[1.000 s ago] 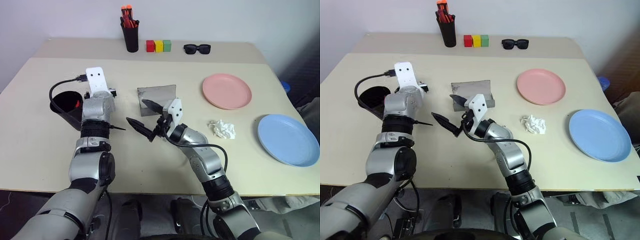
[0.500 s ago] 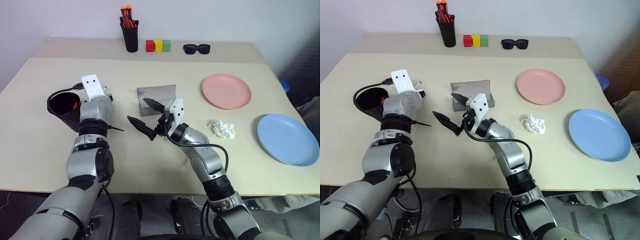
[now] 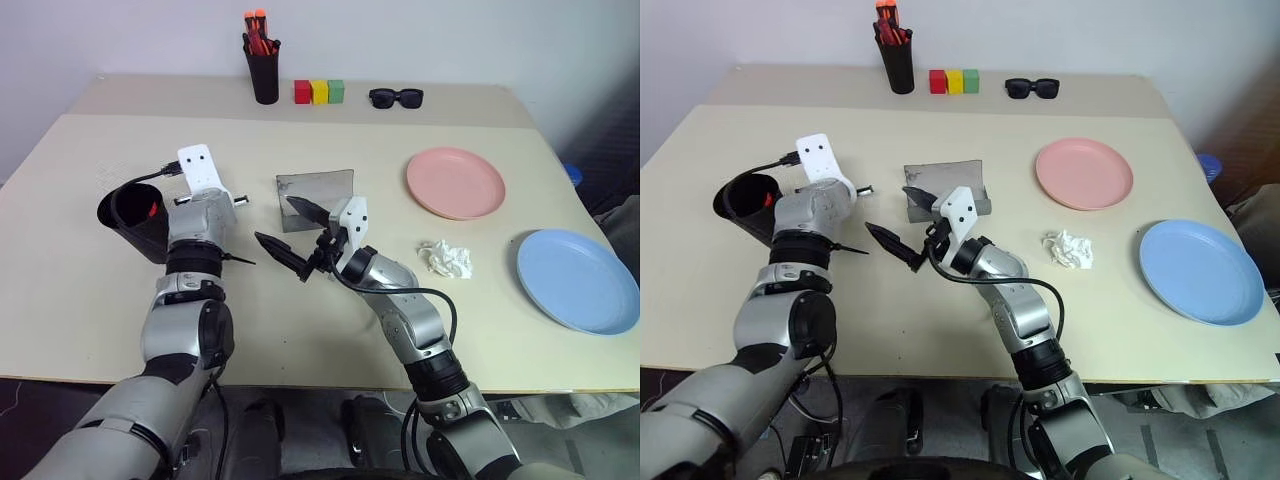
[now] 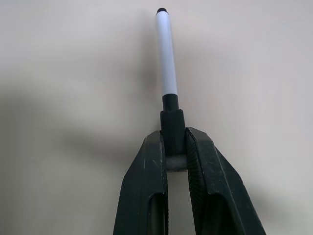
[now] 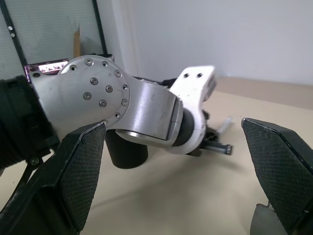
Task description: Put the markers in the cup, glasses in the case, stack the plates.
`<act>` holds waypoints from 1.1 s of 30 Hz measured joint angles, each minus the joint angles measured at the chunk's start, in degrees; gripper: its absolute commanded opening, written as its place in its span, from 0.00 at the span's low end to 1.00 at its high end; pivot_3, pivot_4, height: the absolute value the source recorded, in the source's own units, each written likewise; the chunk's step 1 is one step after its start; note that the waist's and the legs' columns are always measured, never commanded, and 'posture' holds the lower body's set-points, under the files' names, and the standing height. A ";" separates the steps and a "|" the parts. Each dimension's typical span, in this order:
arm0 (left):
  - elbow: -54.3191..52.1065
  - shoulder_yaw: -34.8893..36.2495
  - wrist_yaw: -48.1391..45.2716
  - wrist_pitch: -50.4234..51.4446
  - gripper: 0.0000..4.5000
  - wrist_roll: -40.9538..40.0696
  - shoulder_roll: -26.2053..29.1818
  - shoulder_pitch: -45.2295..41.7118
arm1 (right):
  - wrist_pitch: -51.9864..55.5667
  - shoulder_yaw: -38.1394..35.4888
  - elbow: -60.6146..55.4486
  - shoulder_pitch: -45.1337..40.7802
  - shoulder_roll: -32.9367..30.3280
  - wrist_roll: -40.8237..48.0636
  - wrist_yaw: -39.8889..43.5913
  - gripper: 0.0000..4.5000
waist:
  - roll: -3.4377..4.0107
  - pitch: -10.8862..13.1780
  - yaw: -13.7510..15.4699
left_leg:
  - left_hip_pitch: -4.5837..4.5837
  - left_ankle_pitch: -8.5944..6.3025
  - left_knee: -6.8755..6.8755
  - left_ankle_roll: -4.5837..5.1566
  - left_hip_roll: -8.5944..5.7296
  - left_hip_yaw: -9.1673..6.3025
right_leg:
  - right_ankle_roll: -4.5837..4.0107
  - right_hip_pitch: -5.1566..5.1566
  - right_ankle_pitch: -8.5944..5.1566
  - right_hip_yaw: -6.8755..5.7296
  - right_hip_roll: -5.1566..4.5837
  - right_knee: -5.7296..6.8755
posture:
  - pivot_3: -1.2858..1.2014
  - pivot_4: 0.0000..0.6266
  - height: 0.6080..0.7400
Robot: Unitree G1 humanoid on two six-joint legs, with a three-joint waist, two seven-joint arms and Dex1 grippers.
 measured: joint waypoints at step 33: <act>-55.25 -0.01 -2.56 -35.42 0.03 17.97 5.08 45.98 | 2.81 -0.44 -0.39 0.31 -0.47 4.02 3.81 1.00 | -0.03 -0.03 -0.11 | 0.06 0.06 0.00 -0.09 0.08 -0.05 | -0.10 0.05 0.05 -0.06 -0.02 0.03 | 0.52 0.24 0.94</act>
